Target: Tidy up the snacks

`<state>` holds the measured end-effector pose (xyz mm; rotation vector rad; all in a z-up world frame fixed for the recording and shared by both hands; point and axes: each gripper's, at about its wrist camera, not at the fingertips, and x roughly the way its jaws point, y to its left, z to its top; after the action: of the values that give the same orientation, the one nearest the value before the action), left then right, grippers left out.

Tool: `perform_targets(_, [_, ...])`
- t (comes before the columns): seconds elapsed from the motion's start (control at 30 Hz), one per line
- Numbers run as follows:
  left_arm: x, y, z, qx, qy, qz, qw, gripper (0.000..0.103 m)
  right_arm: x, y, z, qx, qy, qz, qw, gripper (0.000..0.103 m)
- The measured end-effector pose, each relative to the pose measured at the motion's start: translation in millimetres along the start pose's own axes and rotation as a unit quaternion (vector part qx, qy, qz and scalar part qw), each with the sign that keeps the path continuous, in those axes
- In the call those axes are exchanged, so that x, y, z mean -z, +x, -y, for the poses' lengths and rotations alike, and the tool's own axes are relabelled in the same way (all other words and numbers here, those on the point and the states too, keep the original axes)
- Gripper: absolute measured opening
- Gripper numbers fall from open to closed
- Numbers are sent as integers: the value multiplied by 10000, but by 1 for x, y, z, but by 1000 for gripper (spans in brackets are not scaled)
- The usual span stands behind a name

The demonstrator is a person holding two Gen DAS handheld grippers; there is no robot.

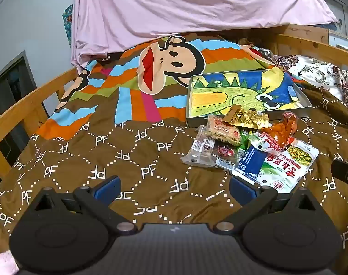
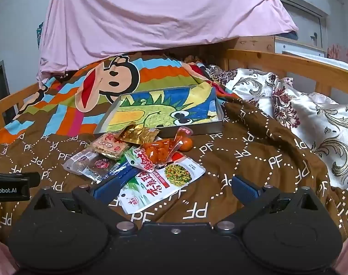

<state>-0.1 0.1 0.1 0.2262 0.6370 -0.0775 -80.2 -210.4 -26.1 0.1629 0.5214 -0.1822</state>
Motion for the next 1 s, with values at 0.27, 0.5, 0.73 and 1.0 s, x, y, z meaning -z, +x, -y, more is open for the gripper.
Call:
perform_targets(0.27, [0,-1,1,1,7,-3,10000,103,1,2,1,19,-24,-25,10000,103])
perform_targets(0.5, [0,-1,0,21,0,-13,10000,103,3,3,2,20,-27,-43,10000,102])
perform_targets(0.73, [-1,1,4,16,-12,-23,10000,103,3,4,3,34,-8,-70,10000,102])
perform_targets(1.0, [-1,0,4,15,-12,-25,10000,103,3,6,3,38,4,-114,9999,102])
